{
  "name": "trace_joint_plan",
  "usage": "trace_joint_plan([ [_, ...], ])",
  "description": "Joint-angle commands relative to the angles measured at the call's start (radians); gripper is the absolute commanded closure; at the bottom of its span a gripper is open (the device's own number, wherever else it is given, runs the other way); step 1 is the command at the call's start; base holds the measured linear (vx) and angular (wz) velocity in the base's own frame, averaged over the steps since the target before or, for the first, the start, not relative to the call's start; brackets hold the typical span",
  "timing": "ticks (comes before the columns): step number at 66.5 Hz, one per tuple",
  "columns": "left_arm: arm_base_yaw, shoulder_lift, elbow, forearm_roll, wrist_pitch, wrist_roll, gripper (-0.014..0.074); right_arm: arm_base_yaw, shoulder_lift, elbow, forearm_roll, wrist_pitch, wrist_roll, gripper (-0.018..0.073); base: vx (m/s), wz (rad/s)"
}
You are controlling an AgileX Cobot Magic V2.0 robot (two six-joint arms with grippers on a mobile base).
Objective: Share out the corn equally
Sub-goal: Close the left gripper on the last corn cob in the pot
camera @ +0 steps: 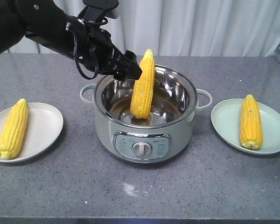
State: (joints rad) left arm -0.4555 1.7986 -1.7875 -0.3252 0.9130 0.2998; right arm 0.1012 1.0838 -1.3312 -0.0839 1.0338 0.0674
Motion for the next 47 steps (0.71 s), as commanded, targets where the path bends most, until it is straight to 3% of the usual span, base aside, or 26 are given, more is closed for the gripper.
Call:
trace_joint_plan([
  [1,-0.007,-0.019,-0.034,-0.027,-0.064,-0.003,0.0011,-0.007,-0.015,-0.027,-0.011,-0.064,-0.009,0.0356,0.0,0.0],
  [47,-0.009,0.128,-0.033,-0.056,-0.203,-0.004,0.0011,-0.007,-0.015,-0.027,-0.011,-0.065,-0.009,0.0356,0.0,0.0],
])
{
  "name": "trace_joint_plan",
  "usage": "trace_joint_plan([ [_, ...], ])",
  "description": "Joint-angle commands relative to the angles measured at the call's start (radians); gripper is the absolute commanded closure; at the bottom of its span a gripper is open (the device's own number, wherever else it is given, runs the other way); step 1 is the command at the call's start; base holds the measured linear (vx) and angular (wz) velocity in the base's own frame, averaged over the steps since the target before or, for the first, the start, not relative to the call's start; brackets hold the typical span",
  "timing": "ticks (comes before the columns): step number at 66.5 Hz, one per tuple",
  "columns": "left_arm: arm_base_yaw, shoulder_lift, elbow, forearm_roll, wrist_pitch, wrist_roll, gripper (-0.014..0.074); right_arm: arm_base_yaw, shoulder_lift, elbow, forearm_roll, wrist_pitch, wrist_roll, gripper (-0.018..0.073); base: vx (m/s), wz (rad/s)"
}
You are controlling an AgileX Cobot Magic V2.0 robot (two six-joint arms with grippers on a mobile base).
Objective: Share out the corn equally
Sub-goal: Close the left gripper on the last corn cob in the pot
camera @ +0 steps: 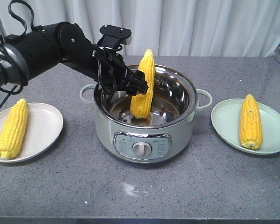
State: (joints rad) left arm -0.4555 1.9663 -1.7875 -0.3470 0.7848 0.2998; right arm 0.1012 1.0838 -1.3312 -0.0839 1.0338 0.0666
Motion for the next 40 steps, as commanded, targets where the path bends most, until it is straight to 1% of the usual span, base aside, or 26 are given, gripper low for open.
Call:
trace_joint_plan([
  [1,-0.011,-0.038,-0.033,-0.035,-0.08,-0.004,0.0011,-0.007,-0.015,-0.027,-0.011,-0.065,-0.008,0.0356,0.0,0.0],
  [15,-0.022,-0.005,-0.033,-0.038,-0.105,-0.004,0.0011,-0.007,-0.015,-0.027,-0.011,-0.063,-0.008,0.0356,0.0,0.0],
  [25,-0.023,0.02,-0.033,-0.077,-0.118,-0.004,0.0011,-0.007,-0.015,-0.027,-0.011,-0.064,-0.008,0.0356,0.0,0.0],
  [40,-0.023,0.045,-0.033,-0.085,-0.13,-0.004,0.0011,-0.007,-0.015,-0.027,-0.011,-0.064,-0.008,0.0356,0.0,0.0],
])
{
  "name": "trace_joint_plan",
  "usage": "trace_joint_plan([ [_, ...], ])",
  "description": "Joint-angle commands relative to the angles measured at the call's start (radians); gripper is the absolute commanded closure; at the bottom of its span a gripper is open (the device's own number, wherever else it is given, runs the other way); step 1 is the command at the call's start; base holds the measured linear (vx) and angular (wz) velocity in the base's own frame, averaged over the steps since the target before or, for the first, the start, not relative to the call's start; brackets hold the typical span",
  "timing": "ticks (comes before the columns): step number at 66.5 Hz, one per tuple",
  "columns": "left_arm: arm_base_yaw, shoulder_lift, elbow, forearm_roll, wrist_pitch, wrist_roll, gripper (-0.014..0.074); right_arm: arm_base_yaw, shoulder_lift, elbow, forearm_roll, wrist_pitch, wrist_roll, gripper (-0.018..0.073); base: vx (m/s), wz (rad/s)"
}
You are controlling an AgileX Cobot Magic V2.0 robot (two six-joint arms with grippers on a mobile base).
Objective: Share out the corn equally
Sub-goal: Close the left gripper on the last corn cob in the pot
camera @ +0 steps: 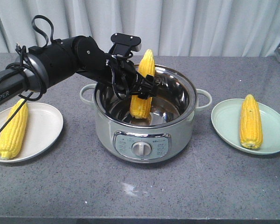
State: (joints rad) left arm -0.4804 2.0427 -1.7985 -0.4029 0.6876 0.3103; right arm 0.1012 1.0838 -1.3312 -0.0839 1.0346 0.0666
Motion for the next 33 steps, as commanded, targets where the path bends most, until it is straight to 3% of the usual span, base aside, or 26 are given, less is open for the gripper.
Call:
trace_joint_plan([
  [1,0.002,-0.032,-0.022,-0.029,-0.035,-0.014,0.0011,-0.007,-0.015,-0.027,-0.011,-0.064,-0.008,0.0356,0.0,0.0],
  [15,0.002,-0.028,-0.022,-0.029,-0.045,-0.014,0.0059,-0.007,-0.015,-0.027,-0.011,-0.064,-0.008,0.0356,0.0,0.0],
  [21,0.002,-0.028,-0.022,-0.029,-0.044,-0.014,0.0132,-0.007,-0.015,-0.027,-0.011,-0.064,-0.008,0.0356,0.0,0.0],
  [33,0.002,-0.028,-0.022,-0.029,-0.041,-0.01,0.0359,-0.007,-0.015,-0.027,-0.011,-0.064,-0.008,0.0356,0.0,0.0],
])
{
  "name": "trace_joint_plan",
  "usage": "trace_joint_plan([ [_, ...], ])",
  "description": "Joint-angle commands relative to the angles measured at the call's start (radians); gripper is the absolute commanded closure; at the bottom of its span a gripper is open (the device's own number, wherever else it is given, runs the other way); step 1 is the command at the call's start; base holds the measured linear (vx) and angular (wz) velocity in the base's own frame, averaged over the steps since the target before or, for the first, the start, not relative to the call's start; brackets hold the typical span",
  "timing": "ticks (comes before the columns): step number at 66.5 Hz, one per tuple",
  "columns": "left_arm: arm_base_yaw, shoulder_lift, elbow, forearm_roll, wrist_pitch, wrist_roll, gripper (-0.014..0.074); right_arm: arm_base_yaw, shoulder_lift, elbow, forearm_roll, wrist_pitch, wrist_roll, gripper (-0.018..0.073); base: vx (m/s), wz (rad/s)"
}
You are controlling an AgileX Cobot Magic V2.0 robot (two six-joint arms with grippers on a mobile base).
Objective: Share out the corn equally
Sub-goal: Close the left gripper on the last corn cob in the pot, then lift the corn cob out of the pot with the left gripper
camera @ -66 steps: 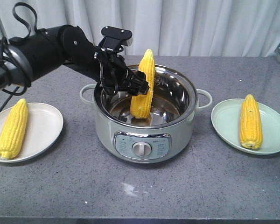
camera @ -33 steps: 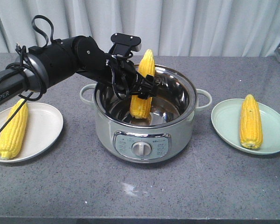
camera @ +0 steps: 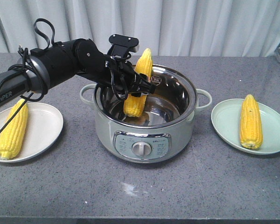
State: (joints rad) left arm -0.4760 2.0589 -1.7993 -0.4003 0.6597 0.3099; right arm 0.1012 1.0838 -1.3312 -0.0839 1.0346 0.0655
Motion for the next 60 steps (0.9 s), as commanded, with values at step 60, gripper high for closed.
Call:
trace_joint_plan([
  [60,0.13,-0.46,-0.019,-0.028,0.102,0.001,0.0582,-0.007,-0.015,-0.027,-0.011,-0.064,-0.007,0.0356,0.0,0.0],
])
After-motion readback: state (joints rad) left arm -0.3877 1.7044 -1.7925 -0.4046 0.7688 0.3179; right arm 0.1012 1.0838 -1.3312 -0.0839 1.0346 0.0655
